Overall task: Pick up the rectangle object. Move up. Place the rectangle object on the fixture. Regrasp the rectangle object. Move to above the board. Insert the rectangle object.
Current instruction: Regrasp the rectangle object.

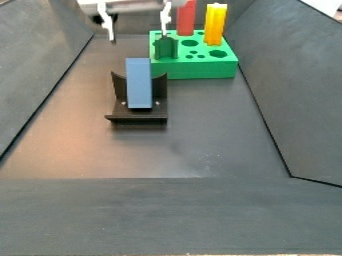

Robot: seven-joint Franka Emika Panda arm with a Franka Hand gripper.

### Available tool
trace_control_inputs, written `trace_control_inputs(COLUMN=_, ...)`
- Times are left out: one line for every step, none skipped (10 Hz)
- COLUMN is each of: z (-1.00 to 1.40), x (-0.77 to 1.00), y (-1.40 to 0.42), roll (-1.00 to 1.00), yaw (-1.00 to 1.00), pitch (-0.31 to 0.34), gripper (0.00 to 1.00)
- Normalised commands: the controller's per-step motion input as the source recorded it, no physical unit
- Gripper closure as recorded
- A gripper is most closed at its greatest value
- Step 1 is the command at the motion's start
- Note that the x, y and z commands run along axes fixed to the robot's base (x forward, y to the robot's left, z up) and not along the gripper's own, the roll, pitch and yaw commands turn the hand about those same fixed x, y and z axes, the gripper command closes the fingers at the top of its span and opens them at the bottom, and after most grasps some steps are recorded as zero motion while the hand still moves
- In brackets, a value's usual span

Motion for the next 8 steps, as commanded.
trace_control_inputs(z=-1.0, x=0.08, y=0.05, roll=0.07, yaw=0.07, pitch=-0.096, gripper=0.0)
trace_control_inputs(z=-1.0, x=0.09, y=0.05, roll=0.07, yaw=0.04, pitch=-0.099, gripper=0.0)
trace_control_inputs(z=-1.0, x=0.1, y=0.04, roll=0.08, yaw=0.02, pitch=-0.09, gripper=0.0)
trace_control_inputs(z=-1.0, x=0.1, y=0.04, roll=0.07, yaw=0.0, pitch=-0.08, gripper=0.0)
trace_control_inputs(z=-0.93, x=0.11, y=0.03, roll=0.07, yaw=-0.01, pitch=-0.068, gripper=0.0)
trace_control_inputs(z=-0.73, x=0.09, y=0.02, roll=0.08, yaw=-0.02, pitch=-0.048, gripper=0.0)
trace_control_inputs(z=-0.58, x=0.08, y=0.01, roll=0.08, yaw=-0.02, pitch=-0.041, gripper=0.0)
trace_control_inputs(z=-0.44, x=0.07, y=0.01, roll=0.07, yaw=-0.02, pitch=-0.034, gripper=0.0)
